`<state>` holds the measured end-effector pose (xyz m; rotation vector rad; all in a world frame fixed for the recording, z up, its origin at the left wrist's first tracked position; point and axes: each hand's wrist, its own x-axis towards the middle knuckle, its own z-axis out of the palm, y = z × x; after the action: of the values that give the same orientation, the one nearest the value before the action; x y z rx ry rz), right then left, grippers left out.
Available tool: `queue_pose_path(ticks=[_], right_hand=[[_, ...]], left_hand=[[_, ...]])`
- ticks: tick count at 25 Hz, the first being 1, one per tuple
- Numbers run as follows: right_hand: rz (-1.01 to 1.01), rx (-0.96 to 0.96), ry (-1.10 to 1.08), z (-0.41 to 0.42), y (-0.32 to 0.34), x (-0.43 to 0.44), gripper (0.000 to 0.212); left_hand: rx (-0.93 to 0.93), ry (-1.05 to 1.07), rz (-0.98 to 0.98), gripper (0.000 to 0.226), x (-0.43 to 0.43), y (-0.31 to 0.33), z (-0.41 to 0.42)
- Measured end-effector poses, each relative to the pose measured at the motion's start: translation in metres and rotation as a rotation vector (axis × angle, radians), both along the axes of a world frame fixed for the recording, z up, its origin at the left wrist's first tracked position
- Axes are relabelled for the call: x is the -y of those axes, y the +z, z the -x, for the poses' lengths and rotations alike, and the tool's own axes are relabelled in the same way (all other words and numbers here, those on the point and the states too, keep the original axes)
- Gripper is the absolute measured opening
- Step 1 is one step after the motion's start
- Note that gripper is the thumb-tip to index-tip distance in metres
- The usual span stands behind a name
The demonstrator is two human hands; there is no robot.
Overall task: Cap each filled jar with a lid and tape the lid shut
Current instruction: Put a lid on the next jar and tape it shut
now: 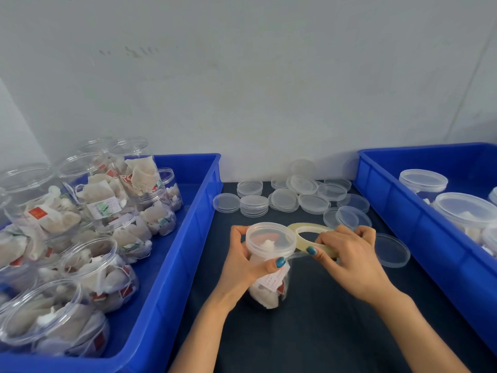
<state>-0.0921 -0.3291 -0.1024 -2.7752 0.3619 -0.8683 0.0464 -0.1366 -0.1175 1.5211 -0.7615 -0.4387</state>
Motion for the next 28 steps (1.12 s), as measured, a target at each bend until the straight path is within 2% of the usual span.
queue_pose_path(ticks=[3, 6, 12, 15, 19, 21, 24, 26, 28], right_hand=[[0.037, 0.075, -0.103, 0.0, 0.001, -0.002, 0.063], [-0.005, 0.107, -0.17, -0.001, 0.004, -0.001, 0.075], [-0.107, 0.127, -0.155, -0.007, 0.008, -0.011, 0.085], [-0.171, 0.095, -0.135, -0.011, 0.008, -0.017, 0.079], [-0.229, 0.043, -0.093, -0.012, 0.001, -0.019, 0.072], [-0.251, 0.052, -0.075, -0.01, -0.004, -0.018, 0.068], [-0.237, 0.086, -0.079, -0.006, -0.009, -0.019, 0.061], [-0.229, 0.127, -0.101, -0.003, -0.014, -0.021, 0.059], [-0.215, 0.152, -0.135, -0.001, -0.016, -0.023, 0.058]], left_hand=[[-0.084, -0.064, 0.014, 0.1, -0.002, 0.001, -0.001], [-0.154, -0.106, 0.043, 0.108, -0.004, 0.003, -0.001], [-0.353, -0.207, 0.087, 0.108, -0.005, 0.003, 0.008], [-0.436, -0.225, 0.133, 0.111, -0.005, 0.003, 0.009], [-0.402, -0.25, 0.105, 0.105, -0.006, 0.003, 0.009], [-0.322, -0.242, 0.055, 0.102, -0.006, 0.006, 0.008], [-0.164, -0.123, 0.056, 0.106, -0.005, 0.01, 0.005], [-0.077, -0.052, 0.081, 0.09, -0.006, 0.011, 0.004], [0.001, -0.036, 0.073, 0.063, -0.007, 0.012, 0.006]])
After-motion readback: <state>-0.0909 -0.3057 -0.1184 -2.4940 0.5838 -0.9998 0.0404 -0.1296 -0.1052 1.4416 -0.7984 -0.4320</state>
